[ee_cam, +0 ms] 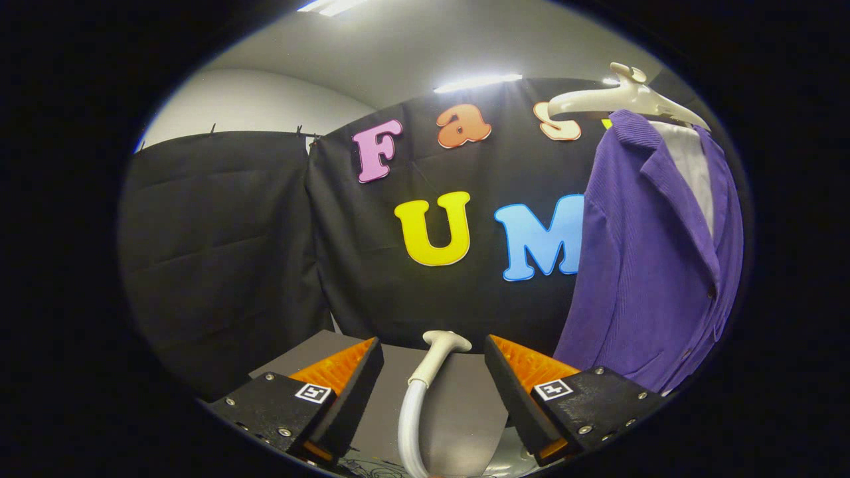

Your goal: Iron the clothes twice with a garment steamer, once on the left side and once on the right side.

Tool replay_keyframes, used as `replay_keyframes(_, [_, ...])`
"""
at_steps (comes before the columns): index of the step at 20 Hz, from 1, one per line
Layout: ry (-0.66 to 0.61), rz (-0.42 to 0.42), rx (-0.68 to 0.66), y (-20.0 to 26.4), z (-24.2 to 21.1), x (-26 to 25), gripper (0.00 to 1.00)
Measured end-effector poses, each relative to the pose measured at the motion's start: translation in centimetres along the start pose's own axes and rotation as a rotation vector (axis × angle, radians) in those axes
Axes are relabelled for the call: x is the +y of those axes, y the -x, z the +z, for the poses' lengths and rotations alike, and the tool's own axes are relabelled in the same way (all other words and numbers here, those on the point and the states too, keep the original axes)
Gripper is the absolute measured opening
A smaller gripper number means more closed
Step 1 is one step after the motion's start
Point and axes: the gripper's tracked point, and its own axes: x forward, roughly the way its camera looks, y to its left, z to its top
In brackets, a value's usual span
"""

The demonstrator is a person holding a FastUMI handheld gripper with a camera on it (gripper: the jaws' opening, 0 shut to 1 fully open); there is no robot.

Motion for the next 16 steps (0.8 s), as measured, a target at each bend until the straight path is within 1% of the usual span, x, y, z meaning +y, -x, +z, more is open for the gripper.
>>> replay_keyframes(3, [-0.056,0.039,0.12,-4.5,-0.8,0.3,0.95])
replay_keyframes(6, [-0.106,0.069,0.25,-8.7,-2.6,0.6,0.94])
replay_keyframes(10, [-0.17,0.094,0.432,-13.1,-6.3,1.1,0.93])
replay_keyframes(14, [-0.2,0.081,0.562,-16.0,-10.1,0.7,0.87])
replay_keyframes(16, [-0.204,0.051,0.587,-17.2,-11.2,-0.2,0.83])
